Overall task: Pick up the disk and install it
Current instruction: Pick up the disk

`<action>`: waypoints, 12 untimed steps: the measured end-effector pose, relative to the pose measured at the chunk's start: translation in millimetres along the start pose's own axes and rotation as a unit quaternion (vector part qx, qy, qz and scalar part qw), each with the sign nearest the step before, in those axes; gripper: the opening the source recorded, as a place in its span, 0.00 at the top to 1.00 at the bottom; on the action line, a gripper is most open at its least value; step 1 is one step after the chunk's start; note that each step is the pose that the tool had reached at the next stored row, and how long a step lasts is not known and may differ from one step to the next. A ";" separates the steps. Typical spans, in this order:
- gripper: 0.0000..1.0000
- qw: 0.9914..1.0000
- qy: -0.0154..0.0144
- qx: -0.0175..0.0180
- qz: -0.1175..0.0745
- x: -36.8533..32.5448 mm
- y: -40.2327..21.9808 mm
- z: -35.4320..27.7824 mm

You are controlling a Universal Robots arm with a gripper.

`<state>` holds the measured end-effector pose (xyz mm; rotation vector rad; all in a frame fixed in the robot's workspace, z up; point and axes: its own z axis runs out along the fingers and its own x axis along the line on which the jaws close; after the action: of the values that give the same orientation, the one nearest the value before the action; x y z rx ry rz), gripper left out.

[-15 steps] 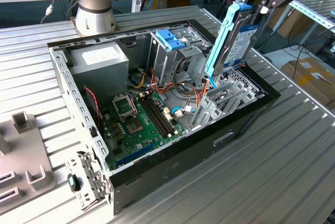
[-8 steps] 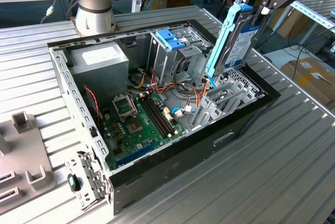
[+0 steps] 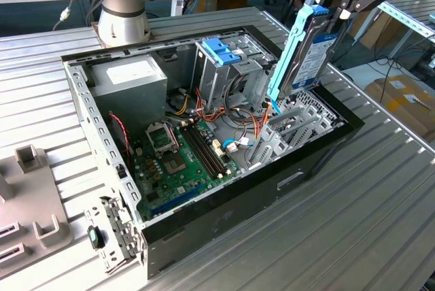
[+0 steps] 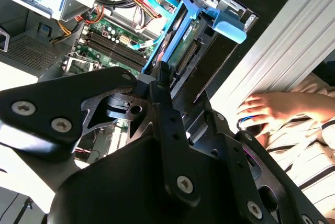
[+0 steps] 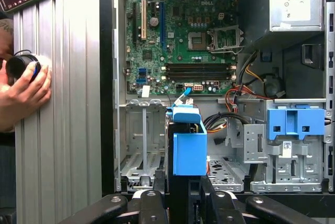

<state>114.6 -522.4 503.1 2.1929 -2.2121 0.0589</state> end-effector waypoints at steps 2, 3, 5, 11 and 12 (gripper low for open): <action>0.65 1.000 0.000 0.000 0.000 0.0 0.0 0.4; 0.65 1.000 0.000 0.000 0.000 0.0 0.0 0.9; 0.65 1.000 0.000 0.000 0.000 -0.1 0.0 2.7; 0.65 1.000 0.000 0.000 0.000 2.4 0.0 5.9; 0.65 1.000 0.000 0.000 0.000 3.5 0.0 6.2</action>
<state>114.6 -526.2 497.1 2.1927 -2.2119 0.0594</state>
